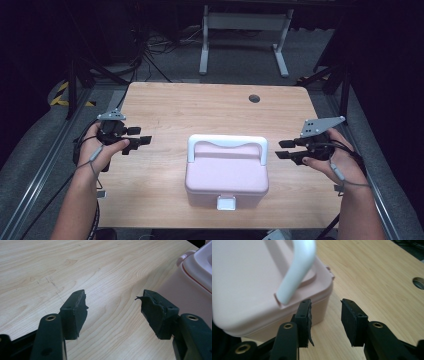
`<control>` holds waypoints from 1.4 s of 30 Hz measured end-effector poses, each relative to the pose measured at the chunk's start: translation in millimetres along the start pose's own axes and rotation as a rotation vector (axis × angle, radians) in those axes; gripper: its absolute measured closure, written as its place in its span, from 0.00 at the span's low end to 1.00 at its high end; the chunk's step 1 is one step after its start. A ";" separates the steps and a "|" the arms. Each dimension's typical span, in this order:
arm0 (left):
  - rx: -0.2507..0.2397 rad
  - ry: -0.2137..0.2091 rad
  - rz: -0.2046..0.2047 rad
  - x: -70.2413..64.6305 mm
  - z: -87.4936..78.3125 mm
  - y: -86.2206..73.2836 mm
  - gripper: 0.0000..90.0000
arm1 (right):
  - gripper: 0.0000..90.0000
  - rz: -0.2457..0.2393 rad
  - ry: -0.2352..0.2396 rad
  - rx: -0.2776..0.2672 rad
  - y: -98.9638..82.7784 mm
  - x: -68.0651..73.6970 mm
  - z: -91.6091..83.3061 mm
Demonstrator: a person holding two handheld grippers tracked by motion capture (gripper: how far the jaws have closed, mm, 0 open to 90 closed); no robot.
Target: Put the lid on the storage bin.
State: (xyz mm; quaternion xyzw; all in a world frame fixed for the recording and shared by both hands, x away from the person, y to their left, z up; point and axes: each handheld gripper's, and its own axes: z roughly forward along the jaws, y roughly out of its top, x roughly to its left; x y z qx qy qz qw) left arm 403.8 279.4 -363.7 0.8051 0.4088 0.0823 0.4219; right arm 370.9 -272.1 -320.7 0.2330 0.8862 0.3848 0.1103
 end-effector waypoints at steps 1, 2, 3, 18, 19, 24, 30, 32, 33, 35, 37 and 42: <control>0.003 0.006 0.008 0.6 -0.5 -0.1 0.42 | 0.66 0.004 -0.015 -0.005 -1.3 -2.5 -1.0; 0.004 0.008 0.004 0.6 -0.7 -0.4 0.42 | 0.65 0.005 -0.033 -0.011 -2.5 -5.2 -2.1; 0.004 0.007 0.000 0.8 -0.5 -1.1 0.41 | 0.64 0.012 -0.046 -0.016 -3.8 -7.7 -3.2; 0.022 0.022 -0.002 11.9 2.4 -8.4 0.40 | 0.54 0.101 -0.128 -0.044 -34.8 -48.7 -5.7; 0.024 0.025 0.000 12.7 2.8 -8.7 0.40 | 0.54 0.108 -0.126 -0.044 -37.2 -51.3 -4.7; 0.033 0.024 0.005 16.4 6.9 -11.4 0.39 | 0.52 0.130 -0.116 -0.049 -45.8 -60.6 -0.2; 0.037 0.018 0.027 19.1 11.1 -13.7 0.40 | 0.52 0.158 -0.129 -0.027 -60.8 -74.3 8.3; 0.042 0.016 0.028 20.8 13.0 -15.0 0.40 | 0.51 0.164 -0.137 -0.022 -65.1 -78.5 10.6; 0.043 0.015 0.026 21.8 14.2 -15.8 0.39 | 0.51 0.169 -0.141 -0.018 -67.4 -80.5 12.1; 0.049 0.015 0.024 24.6 16.3 -17.5 0.40 | 0.50 0.179 -0.146 -0.009 -72.0 -84.3 15.3; 0.052 0.017 0.021 27.0 17.9 -18.8 0.39 | 0.50 0.187 -0.148 0.005 -75.9 -87.3 19.1; 0.041 0.005 -0.012 31.6 22.2 -23.1 0.39 | 0.50 0.209 -0.153 0.029 -85.5 -94.1 29.5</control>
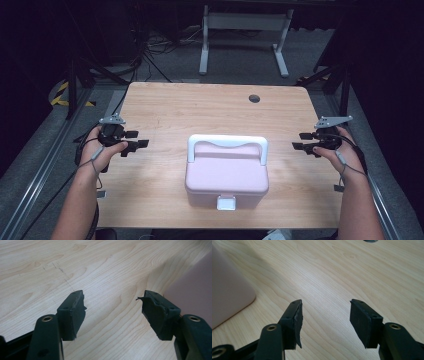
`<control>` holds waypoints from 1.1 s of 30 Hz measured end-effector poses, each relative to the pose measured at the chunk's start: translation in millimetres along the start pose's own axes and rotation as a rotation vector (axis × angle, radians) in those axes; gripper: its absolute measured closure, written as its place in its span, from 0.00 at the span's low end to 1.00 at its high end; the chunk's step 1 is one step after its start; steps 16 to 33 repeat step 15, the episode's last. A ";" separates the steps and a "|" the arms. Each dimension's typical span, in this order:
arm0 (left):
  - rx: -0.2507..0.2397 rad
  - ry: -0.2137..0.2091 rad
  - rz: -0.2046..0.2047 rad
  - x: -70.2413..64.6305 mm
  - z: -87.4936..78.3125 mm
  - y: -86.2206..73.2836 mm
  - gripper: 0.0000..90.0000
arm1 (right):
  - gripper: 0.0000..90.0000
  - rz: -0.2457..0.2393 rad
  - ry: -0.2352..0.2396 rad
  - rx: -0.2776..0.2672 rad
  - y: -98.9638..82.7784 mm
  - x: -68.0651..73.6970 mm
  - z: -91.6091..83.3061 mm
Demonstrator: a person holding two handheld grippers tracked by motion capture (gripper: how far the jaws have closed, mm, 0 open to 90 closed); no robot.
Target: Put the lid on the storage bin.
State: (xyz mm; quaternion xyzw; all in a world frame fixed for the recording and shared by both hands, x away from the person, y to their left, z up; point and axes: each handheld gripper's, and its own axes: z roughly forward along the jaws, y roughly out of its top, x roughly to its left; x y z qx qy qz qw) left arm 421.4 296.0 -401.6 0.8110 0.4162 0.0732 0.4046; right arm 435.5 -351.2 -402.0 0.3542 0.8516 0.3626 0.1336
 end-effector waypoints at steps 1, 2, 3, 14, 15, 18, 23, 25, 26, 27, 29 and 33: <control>0.005 0.005 0.006 1.8 0.8 -0.7 0.39 | 0.50 0.003 0.000 0.006 -1.1 -0.7 1.7; 0.007 0.003 0.005 3.1 2.2 -1.8 0.39 | 0.50 0.006 0.000 0.015 -2.5 -1.6 3.9; 0.013 0.004 0.003 4.0 3.6 -2.9 0.39 | 0.50 0.006 -0.003 0.026 -3.7 -2.5 6.5; 0.030 -0.047 -0.020 7.9 16.9 -9.5 0.45 | 0.50 0.022 -0.007 0.101 -12.5 -4.8 26.5; 0.030 -0.047 -0.020 7.9 16.9 -9.5 0.45 | 0.50 0.022 -0.007 0.101 -12.5 -4.8 26.5; 0.030 -0.047 -0.020 7.9 16.9 -9.5 0.45 | 0.50 0.022 -0.007 0.101 -12.5 -4.8 26.5; 0.030 -0.047 -0.020 7.9 16.9 -9.5 0.45 | 0.50 0.022 -0.007 0.101 -12.5 -4.8 26.5; 0.030 -0.047 -0.020 7.9 16.9 -9.5 0.45 | 0.50 0.022 -0.007 0.101 -12.5 -4.8 26.5; 0.030 -0.047 -0.020 7.9 16.9 -9.5 0.45 | 0.50 0.022 -0.007 0.101 -12.5 -4.8 26.5; 0.030 -0.047 -0.020 7.9 16.9 -9.5 0.45 | 0.50 0.022 -0.007 0.101 -12.5 -4.8 26.5; 0.030 -0.047 -0.020 7.9 16.9 -9.5 0.45 | 0.50 0.022 -0.007 0.101 -12.5 -4.8 26.5; 0.030 -0.047 -0.020 7.9 16.9 -9.5 0.45 | 0.50 0.022 -0.007 0.101 -12.5 -4.8 26.5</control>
